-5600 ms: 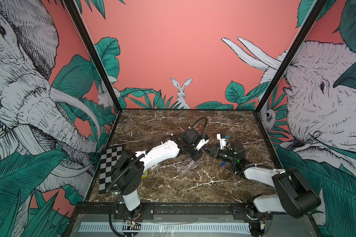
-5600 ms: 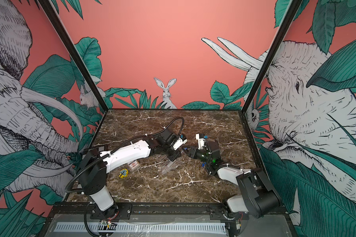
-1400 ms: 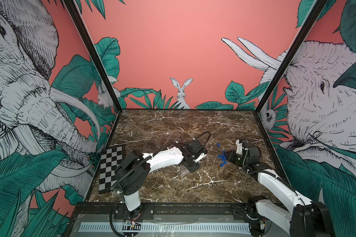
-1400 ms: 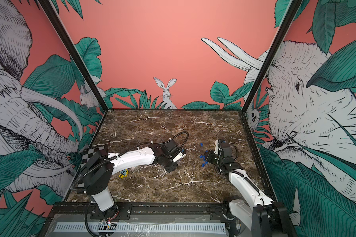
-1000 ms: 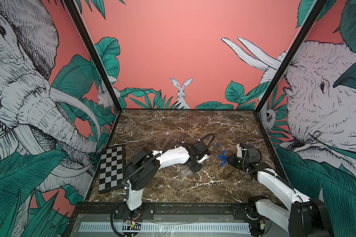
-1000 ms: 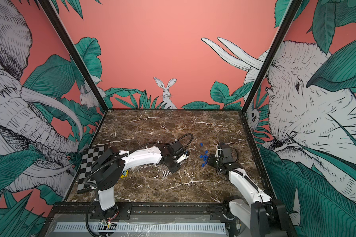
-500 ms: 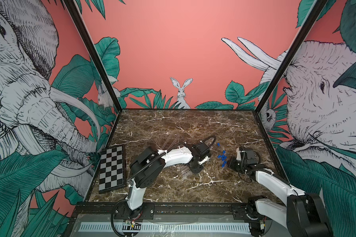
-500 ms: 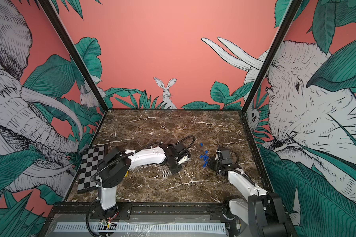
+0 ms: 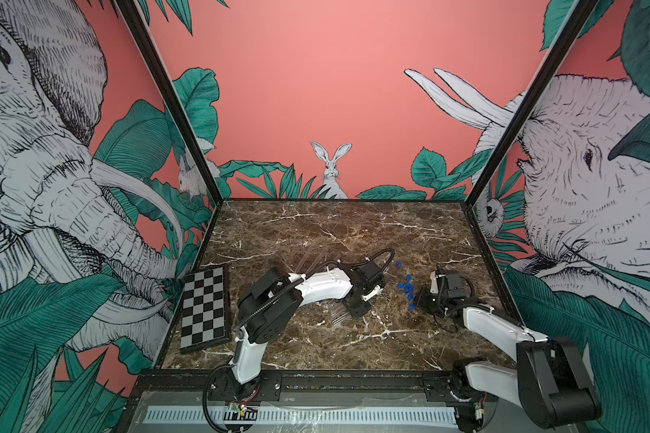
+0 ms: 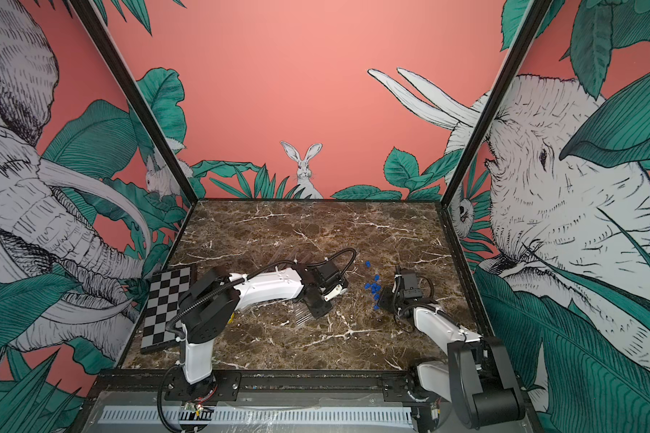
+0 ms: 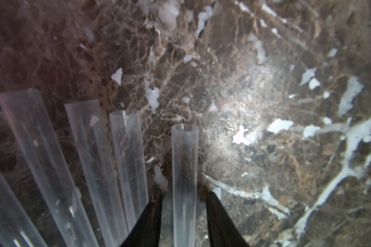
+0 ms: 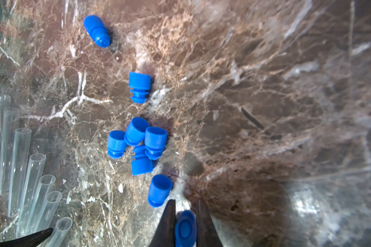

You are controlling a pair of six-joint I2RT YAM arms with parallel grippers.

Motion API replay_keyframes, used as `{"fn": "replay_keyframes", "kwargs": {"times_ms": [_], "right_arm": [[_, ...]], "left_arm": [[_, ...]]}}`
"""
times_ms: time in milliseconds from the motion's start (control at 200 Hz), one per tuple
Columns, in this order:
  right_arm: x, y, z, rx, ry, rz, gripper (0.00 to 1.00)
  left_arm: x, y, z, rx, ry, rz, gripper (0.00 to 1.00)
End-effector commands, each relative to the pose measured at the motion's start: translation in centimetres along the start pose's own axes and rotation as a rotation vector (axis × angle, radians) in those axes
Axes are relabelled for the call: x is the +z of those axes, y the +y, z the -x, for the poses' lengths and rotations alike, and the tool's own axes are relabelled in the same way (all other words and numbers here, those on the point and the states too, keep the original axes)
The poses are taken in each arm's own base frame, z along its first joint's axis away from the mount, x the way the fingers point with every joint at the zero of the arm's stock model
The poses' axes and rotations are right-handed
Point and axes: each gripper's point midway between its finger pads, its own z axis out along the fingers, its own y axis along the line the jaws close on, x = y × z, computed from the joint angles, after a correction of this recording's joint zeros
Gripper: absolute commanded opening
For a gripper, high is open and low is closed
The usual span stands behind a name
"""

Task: Remove stoppers from test tubes
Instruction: Place the test tube at the center of the board, then place the stopper at the center of the board.

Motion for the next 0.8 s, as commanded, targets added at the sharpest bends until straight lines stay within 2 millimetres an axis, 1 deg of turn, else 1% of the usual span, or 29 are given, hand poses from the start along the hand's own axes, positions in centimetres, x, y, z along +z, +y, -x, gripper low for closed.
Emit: {"fn": "replay_keyframes", "kwargs": {"times_ms": [0, 170, 250, 370, 470, 555, 600, 700, 730, 795], "right_arm": [[0.0, -0.2, 0.5, 0.008, -0.031, -0.003, 0.21], [0.1, -0.1, 0.5, 0.011, -0.033, 0.002, 0.29], [0.0, -0.1, 0.6, 0.012, -0.037, 0.005, 0.31], [-0.4, 0.0, 0.8, 0.009, -0.05, 0.004, 0.32], [-1.0, 0.0, 1.2, -0.005, -0.063, -0.009, 0.35], [-1.6, -0.2, 1.5, -0.018, -0.075, -0.027, 0.38], [-1.8, -0.2, 1.7, -0.025, -0.082, -0.036, 0.39], [-2.6, -0.3, 2.1, -0.058, -0.09, -0.062, 0.43], [-2.9, -0.3, 2.3, -0.071, -0.094, -0.071, 0.45], [-3.5, -0.2, 3.0, -0.11, -0.107, -0.091, 0.53]], "left_arm": [[-1.6, -0.2, 0.6, 0.006, -0.026, 0.001, 0.39], [-2.3, -0.2, 0.8, 0.005, -0.043, 0.001, 0.4], [-2.8, -0.2, 1.0, 0.009, -0.06, 0.0, 0.4], [-3.8, 0.0, 1.2, 0.014, -0.088, 0.013, 0.47], [-4.8, 0.4, 1.4, 0.017, -0.103, 0.036, 0.48], [-5.8, 0.8, 1.6, 0.013, -0.126, 0.044, 0.51], [-6.3, 0.9, 1.7, 0.02, -0.138, 0.051, 0.52], [-8.1, 1.5, 1.9, 0.011, -0.189, 0.063, 0.54], [-8.8, 1.9, 1.9, -0.007, -0.211, 0.061, 0.55], [-10.2, 3.1, 1.9, -0.049, -0.261, 0.054, 0.58]]}}
